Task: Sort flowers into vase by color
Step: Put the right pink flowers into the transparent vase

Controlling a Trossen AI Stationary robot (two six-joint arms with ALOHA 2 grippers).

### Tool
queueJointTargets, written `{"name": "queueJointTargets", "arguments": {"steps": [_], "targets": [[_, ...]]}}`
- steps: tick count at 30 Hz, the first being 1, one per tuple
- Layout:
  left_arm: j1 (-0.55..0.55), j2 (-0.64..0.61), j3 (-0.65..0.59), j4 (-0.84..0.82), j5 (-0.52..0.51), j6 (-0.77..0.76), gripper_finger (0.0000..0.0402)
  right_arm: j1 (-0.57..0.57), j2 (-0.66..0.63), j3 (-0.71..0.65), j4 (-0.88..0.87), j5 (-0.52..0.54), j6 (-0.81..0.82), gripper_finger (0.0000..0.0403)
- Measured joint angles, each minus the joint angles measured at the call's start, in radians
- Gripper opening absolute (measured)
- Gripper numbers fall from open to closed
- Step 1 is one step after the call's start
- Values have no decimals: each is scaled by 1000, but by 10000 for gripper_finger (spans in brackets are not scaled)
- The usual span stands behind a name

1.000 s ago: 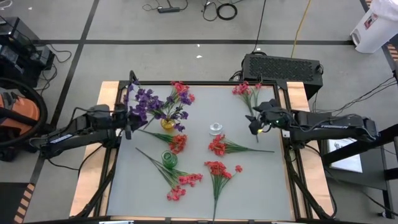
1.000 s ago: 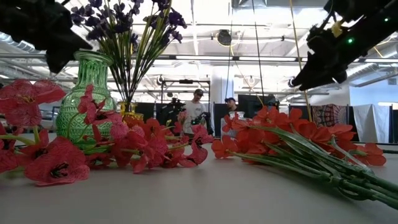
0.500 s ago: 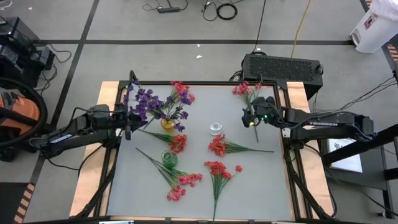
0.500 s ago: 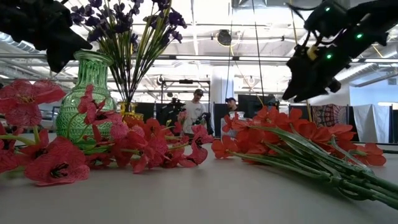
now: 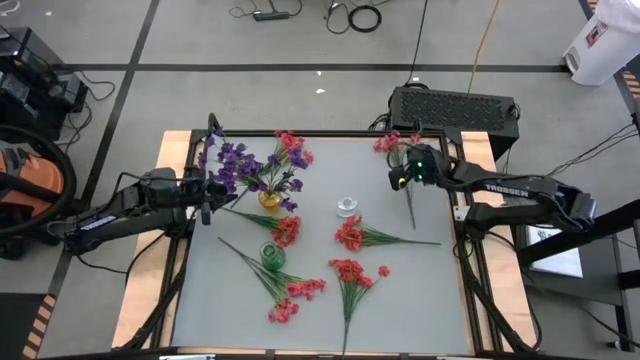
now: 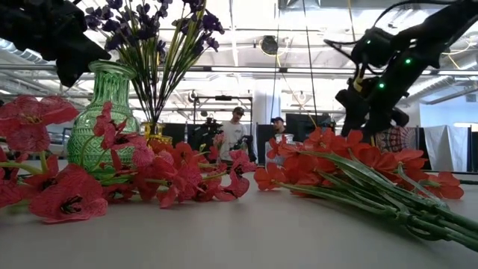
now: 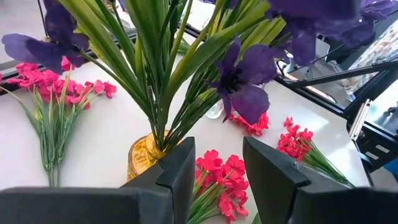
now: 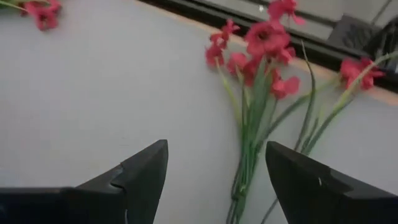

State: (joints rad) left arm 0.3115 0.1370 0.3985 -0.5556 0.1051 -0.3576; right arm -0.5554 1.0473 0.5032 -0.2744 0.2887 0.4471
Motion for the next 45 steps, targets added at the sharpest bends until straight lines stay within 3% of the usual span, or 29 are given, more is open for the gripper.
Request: {"name": "queueJointTargets", "arguments": {"steps": [13, 24, 38, 45], "targets": [[0, 0, 0, -3, 0, 0, 141, -86, 220, 126, -211, -9, 13, 263], [0, 0, 0, -3, 0, 0, 141, -94, 371, 152, -211, -62, 13, 263], [0, 0, 1, -3, 0, -1, 141, -120, 401, 152, -210, -86, 12, 260], [0, 0, 1, -4, 0, -1, 141, -124, 401, 152, -226, -84, 13, 218]]}}
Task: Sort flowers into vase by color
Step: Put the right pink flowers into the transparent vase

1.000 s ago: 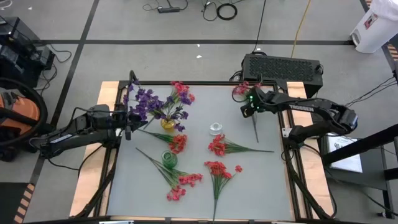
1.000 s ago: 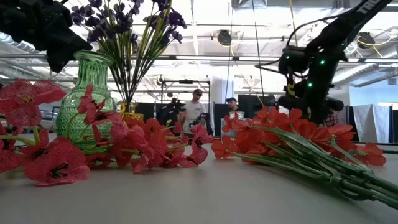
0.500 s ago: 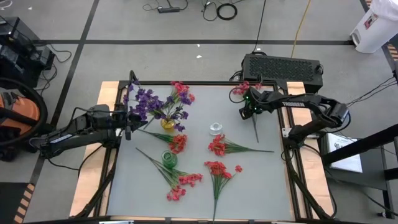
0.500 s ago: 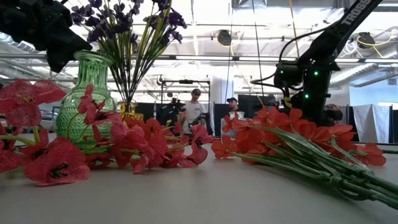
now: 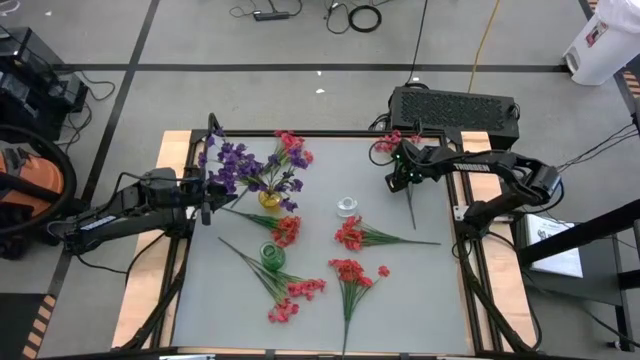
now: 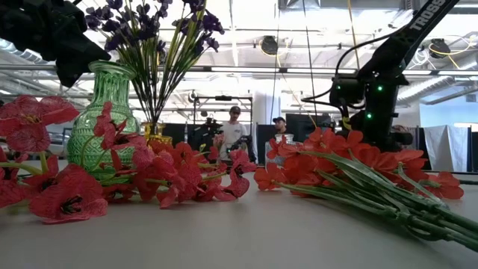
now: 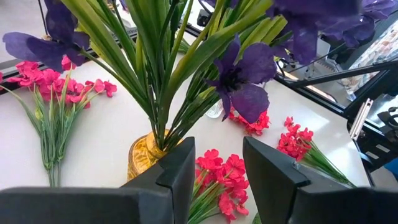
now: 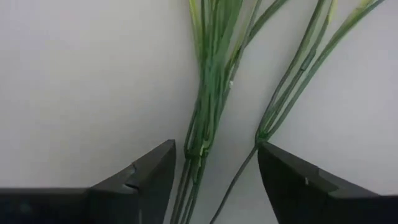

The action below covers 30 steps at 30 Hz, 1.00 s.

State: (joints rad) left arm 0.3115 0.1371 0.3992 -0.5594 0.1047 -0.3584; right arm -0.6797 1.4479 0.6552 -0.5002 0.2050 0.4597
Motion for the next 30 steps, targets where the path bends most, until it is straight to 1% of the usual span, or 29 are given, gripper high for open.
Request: {"name": "queueJointTargets", "arguments": {"steps": [5, 11, 25, 30], "targets": [[0, 0, 0, 0, 0, 0, 141, -2, 0, 0, -5, -6, 0, 183], [0, 0, 0, 0, 0, 0, 141, -1, 0, 0, -5, -83, 1, 138], [0, 0, 0, 0, 0, 0, 141, -1, 0, 0, -2, -83, 1, 10], [0, 0, 0, 0, 0, 0, 141, -1, 0, 0, 4, -82, 1, 6]]}}
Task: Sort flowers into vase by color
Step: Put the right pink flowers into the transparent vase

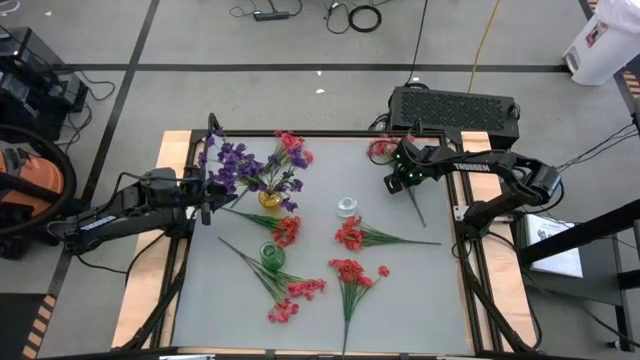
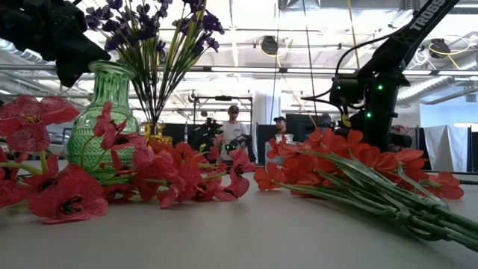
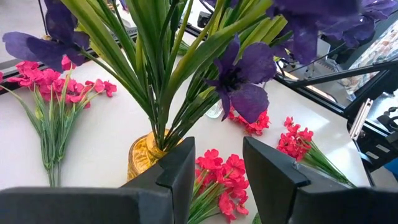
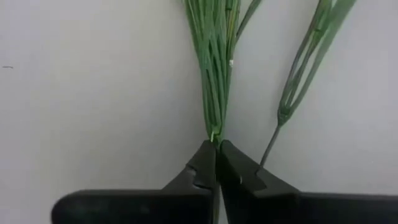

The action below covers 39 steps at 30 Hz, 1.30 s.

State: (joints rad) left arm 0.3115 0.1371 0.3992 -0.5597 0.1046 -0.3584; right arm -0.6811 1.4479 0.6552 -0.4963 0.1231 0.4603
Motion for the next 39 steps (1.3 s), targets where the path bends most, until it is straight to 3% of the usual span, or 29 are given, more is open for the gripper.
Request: {"name": "queueJointTargets", "arguments": {"steps": [12, 21, 39], "targets": [[0, 0, 0, 0, 0, -1, 141, 2, -15, 0, 121, -22, -56, 1], [0, 0, 0, 0, 0, -1, 141, 34, -155, 0, 217, -72, -113, 0], [0, 0, 0, 1, -6, -1, 141, 304, -457, 0, 502, -72, -353, 0]]}}
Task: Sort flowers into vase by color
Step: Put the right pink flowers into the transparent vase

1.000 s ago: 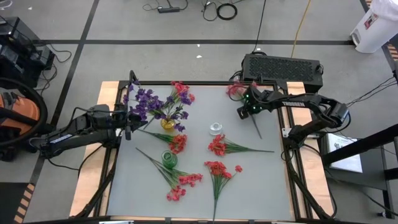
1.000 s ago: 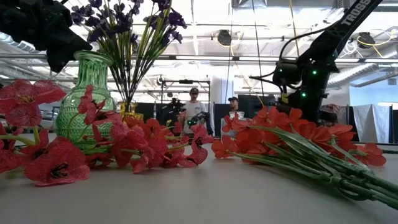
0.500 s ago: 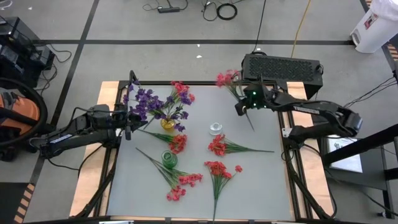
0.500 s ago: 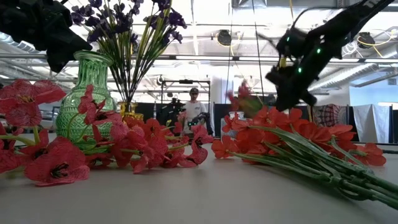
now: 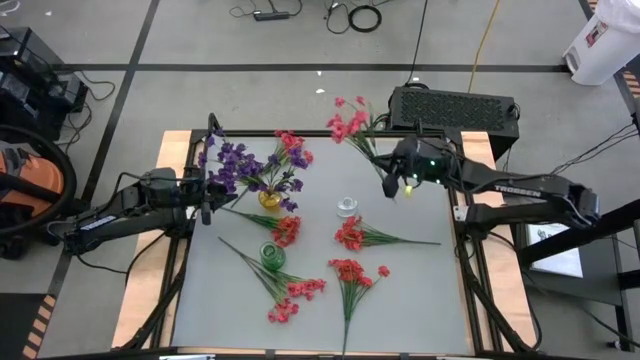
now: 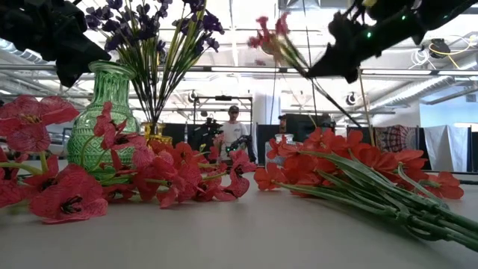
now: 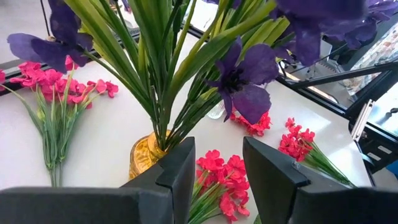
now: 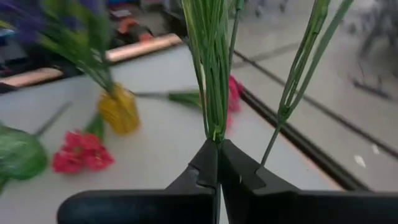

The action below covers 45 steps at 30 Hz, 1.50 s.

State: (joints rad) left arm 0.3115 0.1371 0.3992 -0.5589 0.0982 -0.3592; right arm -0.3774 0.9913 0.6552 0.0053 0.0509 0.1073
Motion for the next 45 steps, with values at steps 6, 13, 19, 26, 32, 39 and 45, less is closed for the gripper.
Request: {"name": "queueJointTargets", "arguments": {"steps": [6, 13, 19, 26, 32, 39, 45], "targets": [[0, 0, 0, 0, 0, 0, 141, 103, -24, 0, 121, 6, -101, 0], [0, 0, 0, 0, 0, 0, 141, 195, -25, 0, 241, 9, -200, 0], [0, 0, 0, 0, 0, 0, 141, 242, -25, -29, 337, 42, -243, 0], [0, 0, 0, 0, 0, 0, 141, 256, -33, -207, 574, 105, -230, 0], [0, 0, 0, 0, 0, 0, 141, 256, -34, -345, 823, 106, -224, 0], [0, 0, 0, 0, -24, 0, 141, 256, -33, -454, 1047, 106, -183, 0], [0, 0, 0, 0, -25, 0, 141, 256, 0, -455, 1089, 100, -161, 0]]}}
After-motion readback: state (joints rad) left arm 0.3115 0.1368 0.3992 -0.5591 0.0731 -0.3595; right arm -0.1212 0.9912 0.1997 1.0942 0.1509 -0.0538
